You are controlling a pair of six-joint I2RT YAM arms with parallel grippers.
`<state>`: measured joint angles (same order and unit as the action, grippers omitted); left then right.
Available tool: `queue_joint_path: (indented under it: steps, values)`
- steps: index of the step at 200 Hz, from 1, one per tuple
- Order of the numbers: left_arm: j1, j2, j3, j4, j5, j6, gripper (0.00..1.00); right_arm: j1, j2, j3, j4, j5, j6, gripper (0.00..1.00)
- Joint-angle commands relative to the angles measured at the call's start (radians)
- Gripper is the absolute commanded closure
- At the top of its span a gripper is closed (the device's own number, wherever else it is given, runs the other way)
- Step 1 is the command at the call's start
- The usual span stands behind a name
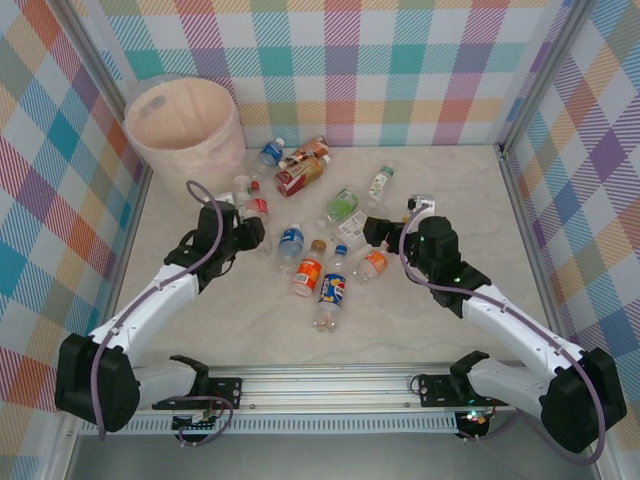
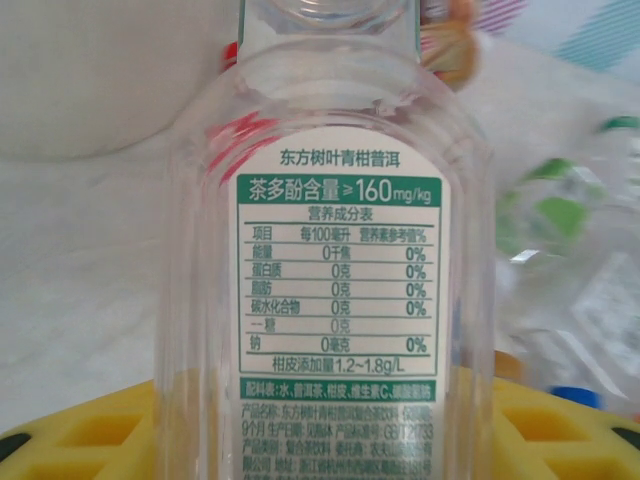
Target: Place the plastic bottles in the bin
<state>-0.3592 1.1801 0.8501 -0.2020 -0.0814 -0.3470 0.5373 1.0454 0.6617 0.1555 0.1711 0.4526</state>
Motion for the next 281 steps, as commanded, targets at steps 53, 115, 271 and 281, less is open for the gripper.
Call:
queue_joint_path:
  steps: [53,115,271,281]
  values:
    - [-0.018,0.072,0.325,0.149,0.172,0.073,0.54,0.003,0.028,0.012,0.159,-0.057,0.054,0.00]
    - [-0.002,0.200,0.585,0.201,-0.180,0.150,0.52,0.003,0.015,0.014,0.150,-0.063,0.057,0.00]
    - [0.312,0.703,1.141,-0.254,-0.241,-0.088,0.51,0.003,0.030,0.052,0.026,-0.001,0.074,0.00]
    - [0.315,0.714,1.138,-0.257,-0.239,-0.094,0.51,0.003,0.033,0.053,0.023,0.001,0.075,0.00]
